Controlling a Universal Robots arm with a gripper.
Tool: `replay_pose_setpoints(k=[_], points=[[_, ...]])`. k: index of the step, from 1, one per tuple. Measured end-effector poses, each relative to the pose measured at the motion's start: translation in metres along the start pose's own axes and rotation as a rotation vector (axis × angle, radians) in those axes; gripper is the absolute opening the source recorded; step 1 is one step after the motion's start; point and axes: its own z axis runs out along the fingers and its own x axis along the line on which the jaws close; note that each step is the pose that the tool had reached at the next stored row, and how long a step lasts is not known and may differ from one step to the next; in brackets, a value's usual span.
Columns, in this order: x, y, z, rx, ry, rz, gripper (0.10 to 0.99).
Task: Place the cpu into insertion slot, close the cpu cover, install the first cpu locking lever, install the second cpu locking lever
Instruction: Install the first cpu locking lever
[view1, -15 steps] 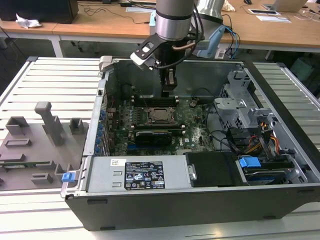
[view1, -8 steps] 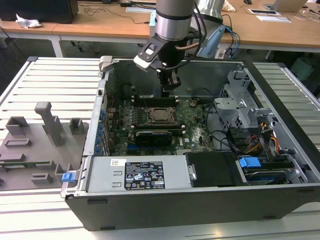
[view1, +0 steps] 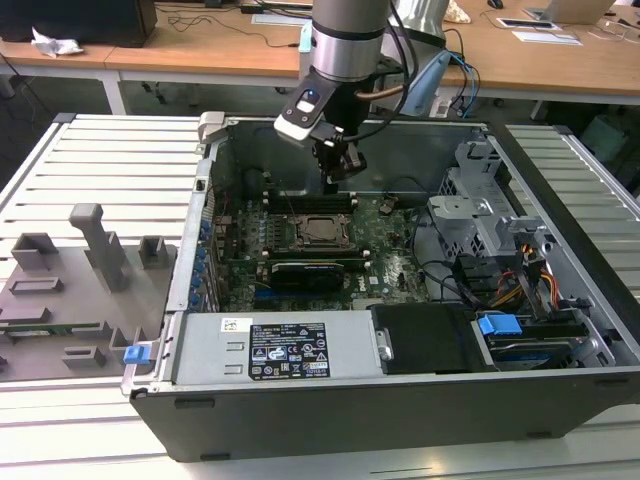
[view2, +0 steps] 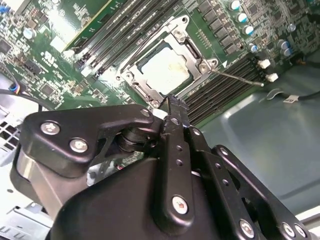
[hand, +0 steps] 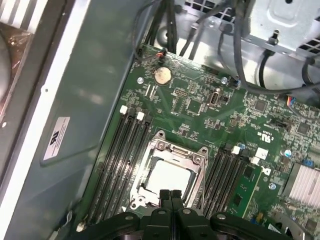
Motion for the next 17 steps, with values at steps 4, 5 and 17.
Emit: replay_pose_setpoints(k=[4, 5, 17], points=[[0.0, 0.0, 0.0, 0.001, 0.0003, -0.043, 0.106], [0.0, 0.0, 0.0, 0.001, 0.0003, -0.05, 0.106], [0.0, 0.0, 0.0, 0.003, 0.0008, -0.142, 0.106]])
